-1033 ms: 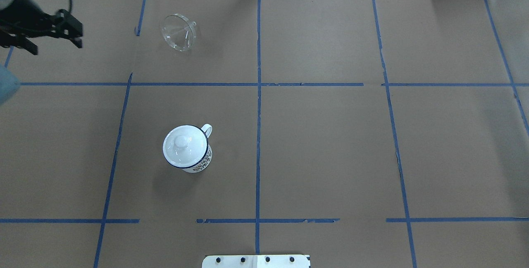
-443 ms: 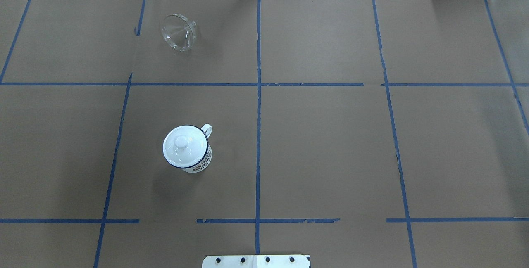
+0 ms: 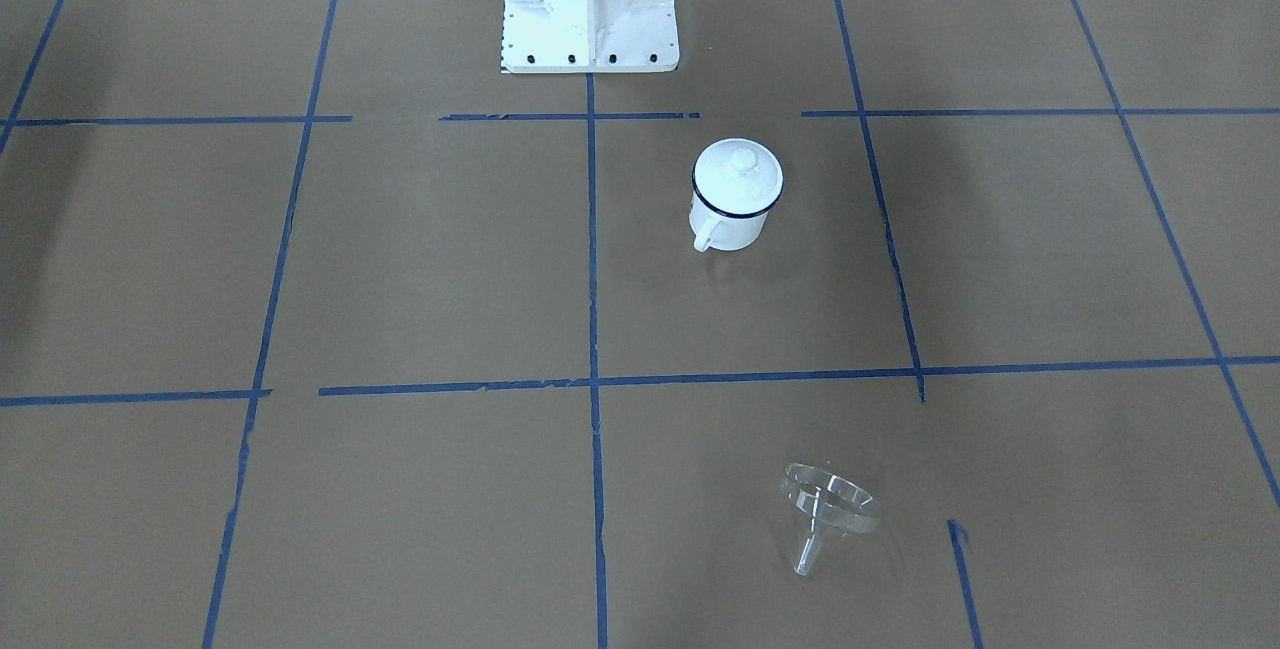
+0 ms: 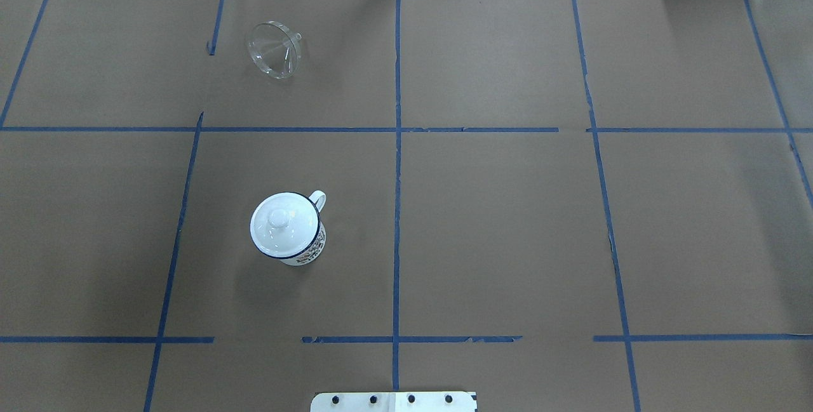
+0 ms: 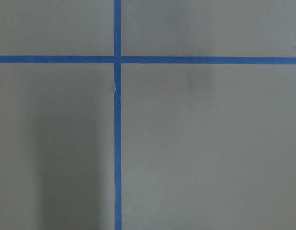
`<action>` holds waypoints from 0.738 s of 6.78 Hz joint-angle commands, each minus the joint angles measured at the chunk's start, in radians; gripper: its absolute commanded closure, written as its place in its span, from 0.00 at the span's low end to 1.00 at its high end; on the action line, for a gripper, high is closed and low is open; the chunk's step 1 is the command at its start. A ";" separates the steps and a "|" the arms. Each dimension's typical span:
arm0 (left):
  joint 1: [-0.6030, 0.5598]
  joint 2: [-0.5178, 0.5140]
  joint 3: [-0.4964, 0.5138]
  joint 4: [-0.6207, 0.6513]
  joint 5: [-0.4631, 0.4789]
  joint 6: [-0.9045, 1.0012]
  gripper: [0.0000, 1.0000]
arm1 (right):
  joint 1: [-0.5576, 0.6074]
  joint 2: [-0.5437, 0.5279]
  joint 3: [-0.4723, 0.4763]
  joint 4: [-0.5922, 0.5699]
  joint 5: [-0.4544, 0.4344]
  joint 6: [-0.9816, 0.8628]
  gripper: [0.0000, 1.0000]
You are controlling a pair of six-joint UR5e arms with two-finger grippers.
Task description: Remove funnel from cup
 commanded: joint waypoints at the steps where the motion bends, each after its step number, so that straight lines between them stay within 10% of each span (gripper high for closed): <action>1: 0.000 0.005 0.019 -0.040 -0.057 -0.056 0.00 | 0.000 0.000 -0.002 0.000 0.000 0.000 0.00; 5: 0.000 -0.009 0.084 -0.086 -0.066 -0.046 0.00 | 0.000 0.000 0.000 0.000 0.000 0.000 0.00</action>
